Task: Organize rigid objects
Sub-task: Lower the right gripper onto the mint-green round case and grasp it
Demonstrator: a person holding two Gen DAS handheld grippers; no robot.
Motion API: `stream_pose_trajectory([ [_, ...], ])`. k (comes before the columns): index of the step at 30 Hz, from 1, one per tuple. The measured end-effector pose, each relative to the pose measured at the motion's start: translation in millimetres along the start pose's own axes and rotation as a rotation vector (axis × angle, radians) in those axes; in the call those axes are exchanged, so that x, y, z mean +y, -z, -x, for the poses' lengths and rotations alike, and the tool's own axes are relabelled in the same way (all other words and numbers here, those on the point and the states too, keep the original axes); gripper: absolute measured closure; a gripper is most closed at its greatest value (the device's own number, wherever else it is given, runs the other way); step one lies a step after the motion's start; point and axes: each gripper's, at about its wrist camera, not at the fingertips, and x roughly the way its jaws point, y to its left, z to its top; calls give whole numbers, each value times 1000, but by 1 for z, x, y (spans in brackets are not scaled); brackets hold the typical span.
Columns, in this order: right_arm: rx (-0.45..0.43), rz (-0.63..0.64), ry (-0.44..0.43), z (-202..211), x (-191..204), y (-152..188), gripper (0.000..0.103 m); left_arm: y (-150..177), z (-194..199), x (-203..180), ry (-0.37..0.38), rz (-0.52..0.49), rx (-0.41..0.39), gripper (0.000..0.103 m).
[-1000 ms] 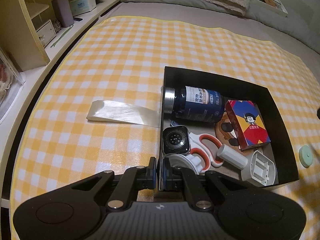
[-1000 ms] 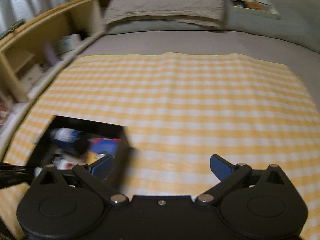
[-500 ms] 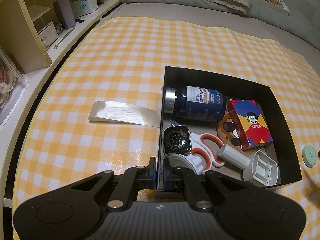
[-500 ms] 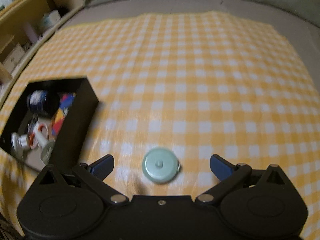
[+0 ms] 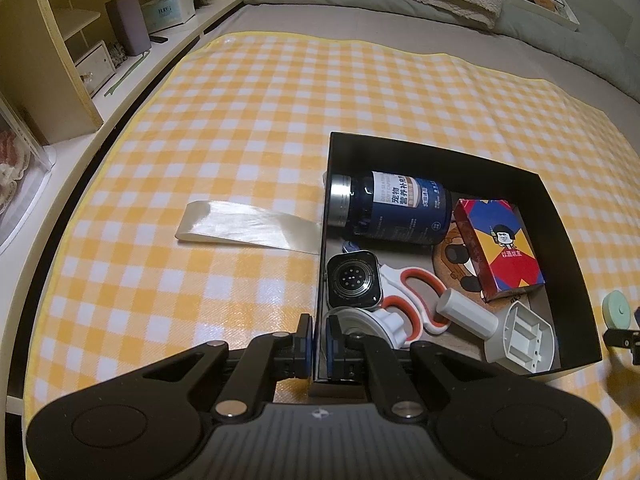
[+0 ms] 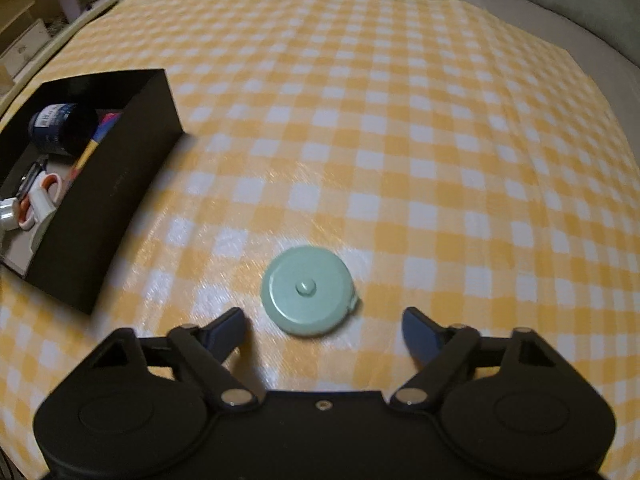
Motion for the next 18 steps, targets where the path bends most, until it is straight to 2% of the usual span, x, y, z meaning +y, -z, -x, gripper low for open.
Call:
stream_pose_trajectory([
  [4,-13,31,-9,-3,4,-6,24,0,0,0,0,0,0,96],
  [12,-36,104,-34,-6,13,-13,43,0,0,0,-2,-2,0,96],
  [16,-47,137,-46,-5,11,-10,44,0,0,0,-1,-1,-1,96],
  [18,-60,175,-51,-6,11,-10,39,0,0,0,-2,-2,-1,96],
])
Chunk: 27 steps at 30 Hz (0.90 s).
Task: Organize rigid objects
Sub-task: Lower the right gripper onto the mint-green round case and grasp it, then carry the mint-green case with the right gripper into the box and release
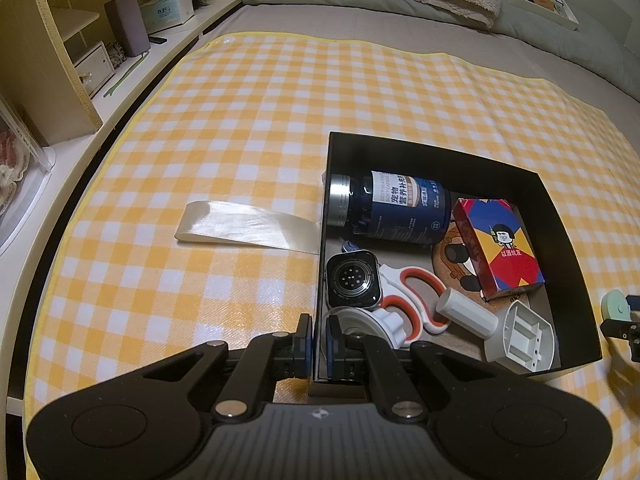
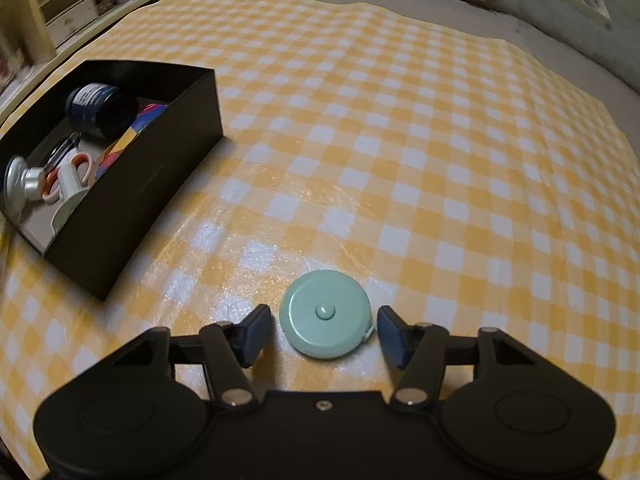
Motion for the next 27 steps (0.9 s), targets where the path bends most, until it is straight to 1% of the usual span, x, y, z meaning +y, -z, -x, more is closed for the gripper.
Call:
stream_pose_trajectory([
  [4,-35,82,3,-2,-2,2,38,0,0,0,0,1,0,96],
  [5,-33,86,-5,-2,-3,1,39,0,0,0,0,1,0,96],
  [6,-30,81,-16,-2,-4,0,44,0,0,0,1,0,0,96],
  [9,-16,56,-36,-1,-4,-1,51,0,0,0,0,1,0,96],
  [14,4,54,-35,0,1,-2,52,0,0,0,0,0,0,96],
  [17,-4,50,-18,3,1,-4,53,0,0,0,0,2,0,96],
  [19,-19,38,4,6,-4,-9,53,0,0,0,-1,1,0,96],
  [22,-74,-14,14,19,-9,-22,53,0,0,-2,-4,-1,1,96],
  [27,-155,-58,-33,46,0,-48,53,0,0,-3,-2,-2,0,96],
])
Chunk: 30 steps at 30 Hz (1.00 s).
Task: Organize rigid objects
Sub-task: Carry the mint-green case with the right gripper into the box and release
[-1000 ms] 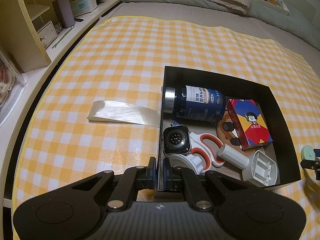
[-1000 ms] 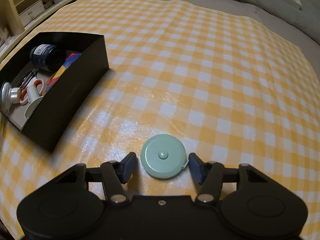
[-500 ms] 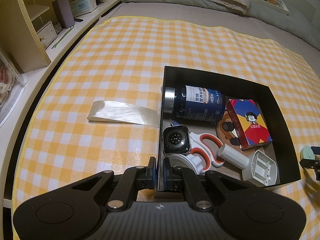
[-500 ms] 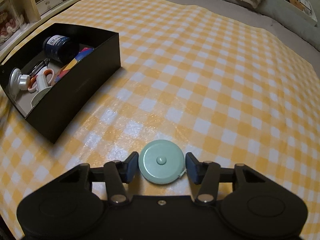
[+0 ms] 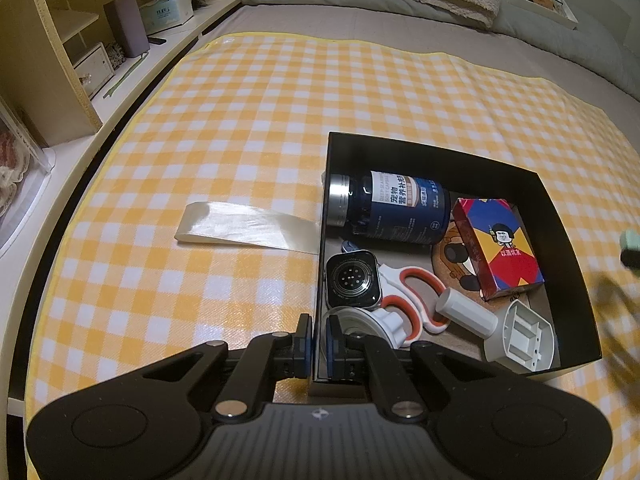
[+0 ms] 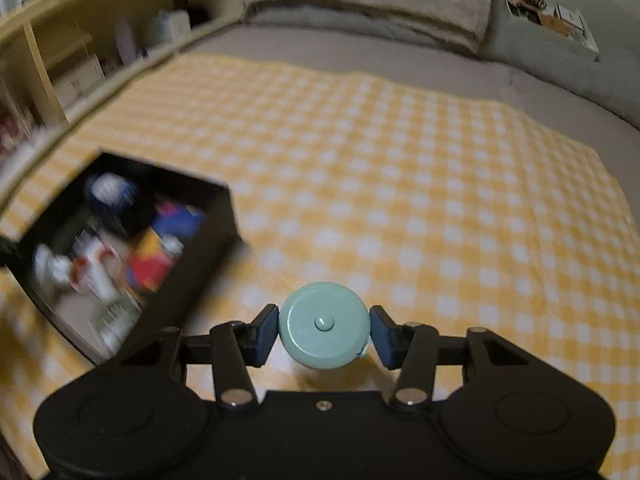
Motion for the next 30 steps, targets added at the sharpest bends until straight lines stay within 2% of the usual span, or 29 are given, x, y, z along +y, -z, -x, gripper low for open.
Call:
stream_pose_trajectory([
  [6,-56,8,-104,18,38,-29,53,0,0,0,6,1,-1,96],
  [11,-66,70,-160,12,78,-48,53,0,1,2,12,0,-2,95],
  [21,3,234,-164,-39,151,-58,53,0,3,5,29,8,-2,95],
  [30,48,338,-105,-69,172,-43,53,0,3,11,62,19,1,95],
])
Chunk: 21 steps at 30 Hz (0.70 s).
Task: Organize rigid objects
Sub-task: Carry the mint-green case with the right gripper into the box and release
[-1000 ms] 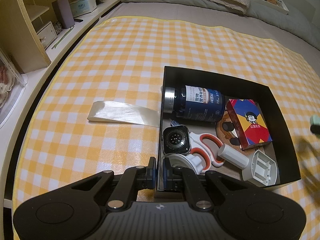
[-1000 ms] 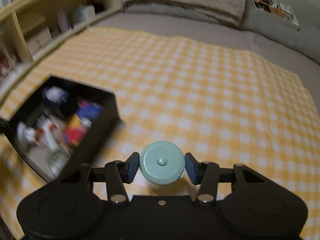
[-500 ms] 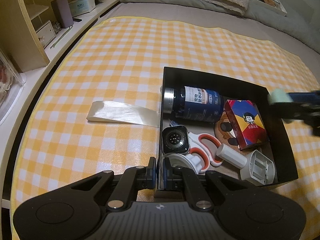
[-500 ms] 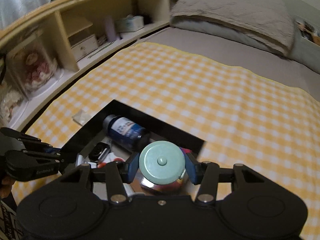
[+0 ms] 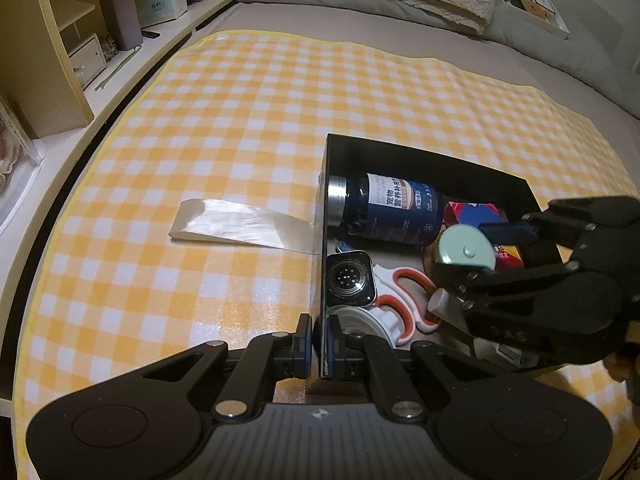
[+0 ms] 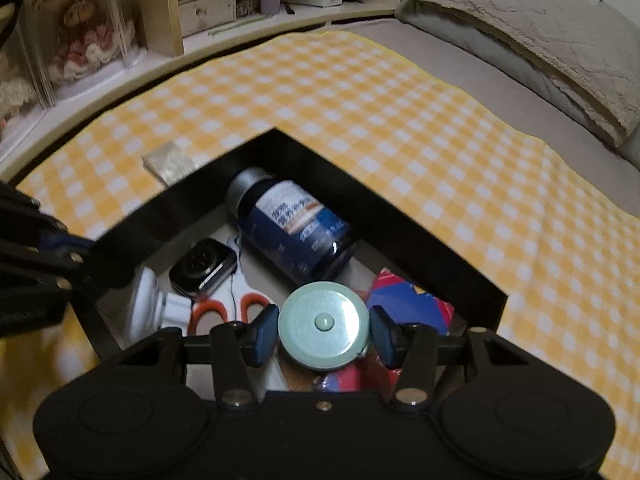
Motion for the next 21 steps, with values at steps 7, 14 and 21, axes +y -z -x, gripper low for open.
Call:
stream_pose_trajectory([
  [7,32,-53,-133,-2,8,0,53,0,0,1,7,5,7,96],
  [14,-2,-140,-144,2,-6,-7,52,0,1,2,13,7,3,95],
  [21,-3,-237,-178,5,-20,-12,36,0,1,3,14,7,3,95],
])
